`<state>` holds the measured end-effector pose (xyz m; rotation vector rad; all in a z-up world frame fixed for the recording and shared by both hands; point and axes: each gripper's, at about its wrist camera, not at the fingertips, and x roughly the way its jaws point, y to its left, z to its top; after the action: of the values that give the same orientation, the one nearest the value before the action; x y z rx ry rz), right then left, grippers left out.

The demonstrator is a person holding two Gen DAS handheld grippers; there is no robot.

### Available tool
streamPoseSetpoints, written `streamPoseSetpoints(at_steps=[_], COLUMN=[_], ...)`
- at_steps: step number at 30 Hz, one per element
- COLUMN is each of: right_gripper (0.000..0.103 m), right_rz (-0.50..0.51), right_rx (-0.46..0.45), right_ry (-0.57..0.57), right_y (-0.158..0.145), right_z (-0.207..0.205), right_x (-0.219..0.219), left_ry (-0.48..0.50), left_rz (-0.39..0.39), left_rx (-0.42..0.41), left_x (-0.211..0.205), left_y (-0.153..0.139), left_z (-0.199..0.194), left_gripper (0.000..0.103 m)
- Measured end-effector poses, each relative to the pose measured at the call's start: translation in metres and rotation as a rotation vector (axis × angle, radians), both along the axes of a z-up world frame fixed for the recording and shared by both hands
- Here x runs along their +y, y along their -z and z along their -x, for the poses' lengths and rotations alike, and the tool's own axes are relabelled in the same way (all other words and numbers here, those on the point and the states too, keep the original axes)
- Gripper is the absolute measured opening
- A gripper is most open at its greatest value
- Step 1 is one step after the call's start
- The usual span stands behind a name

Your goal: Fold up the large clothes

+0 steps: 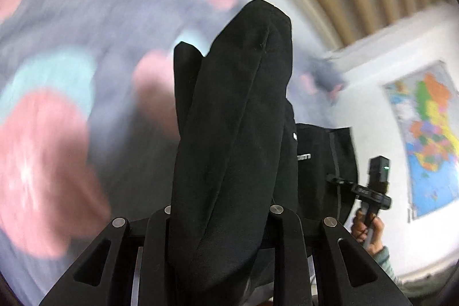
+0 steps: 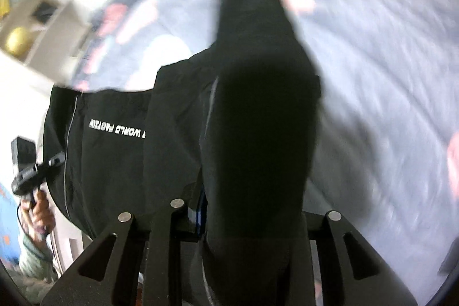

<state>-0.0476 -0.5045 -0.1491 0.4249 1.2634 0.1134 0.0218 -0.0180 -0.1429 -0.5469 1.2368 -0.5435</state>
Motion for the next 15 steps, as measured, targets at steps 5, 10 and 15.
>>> streamPoseSetpoints(at_steps=[5,10,15], right_gripper=[0.053,0.060,0.063], right_rz=[-0.045,0.029,0.139], right_rx=[0.075,0.074,0.029], right_ry=[0.191,0.288,0.313], right_y=[0.044,0.015,-0.031], right_z=[0.015,0.043,0.078], right_x=[-0.040,-0.061,-0.084], left_ry=[-0.192,-0.289,-0.268], left_rz=[-0.009,0.087,-0.088], left_rx=[0.189,0.255,0.136], left_x=[0.044,0.074,0.076], left_y=[0.077,0.079,0.030], left_z=[0.004,0.011,0.019], left_gripper=[0.040,0.041,0.043])
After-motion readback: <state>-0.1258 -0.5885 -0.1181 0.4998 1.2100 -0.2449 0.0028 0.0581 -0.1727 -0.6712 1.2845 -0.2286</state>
